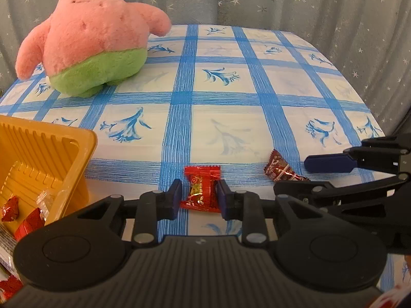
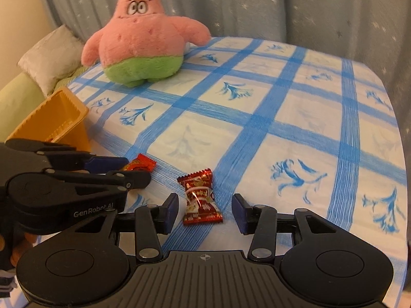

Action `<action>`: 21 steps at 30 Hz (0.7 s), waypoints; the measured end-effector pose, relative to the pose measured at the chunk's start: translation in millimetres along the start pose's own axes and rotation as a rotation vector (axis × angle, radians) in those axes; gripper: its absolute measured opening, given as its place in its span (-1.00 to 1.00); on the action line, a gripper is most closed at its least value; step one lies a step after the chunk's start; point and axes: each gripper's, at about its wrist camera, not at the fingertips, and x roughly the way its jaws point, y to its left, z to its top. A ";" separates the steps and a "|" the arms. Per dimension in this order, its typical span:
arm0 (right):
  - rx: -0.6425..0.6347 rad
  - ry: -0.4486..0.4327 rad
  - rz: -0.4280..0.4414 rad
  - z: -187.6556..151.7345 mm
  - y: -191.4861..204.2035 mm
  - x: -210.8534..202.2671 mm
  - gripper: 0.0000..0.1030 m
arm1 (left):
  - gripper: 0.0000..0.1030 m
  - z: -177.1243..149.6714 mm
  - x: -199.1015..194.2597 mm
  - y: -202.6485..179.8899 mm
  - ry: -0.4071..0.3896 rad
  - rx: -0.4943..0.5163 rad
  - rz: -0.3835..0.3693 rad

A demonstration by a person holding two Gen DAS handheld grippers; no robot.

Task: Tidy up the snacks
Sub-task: 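Grasp the shiny red candy with the left gripper while the right holds the brown candy, then carry both held candies over the orange tray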

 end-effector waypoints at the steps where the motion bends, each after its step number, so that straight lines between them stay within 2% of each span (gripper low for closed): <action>1: -0.020 -0.003 0.000 0.4 2.2 0.7 -0.10 | -0.52 -1.0 -0.7 0.1 -0.001 -0.001 0.002; 8: -0.128 0.005 -0.032 1.0 15.6 10.7 -0.13 | -0.56 -9.9 -9.9 4.6 0.007 -0.032 0.013; 14: -0.171 0.007 -0.051 0.5 22.2 13.7 -0.52 | -0.56 -18.1 -19.8 11.4 0.028 -0.072 0.036; 21: -0.191 0.033 -0.050 0.7 27.5 11.9 -0.58 | -0.64 -26.1 -29.1 14.6 0.040 -0.101 0.049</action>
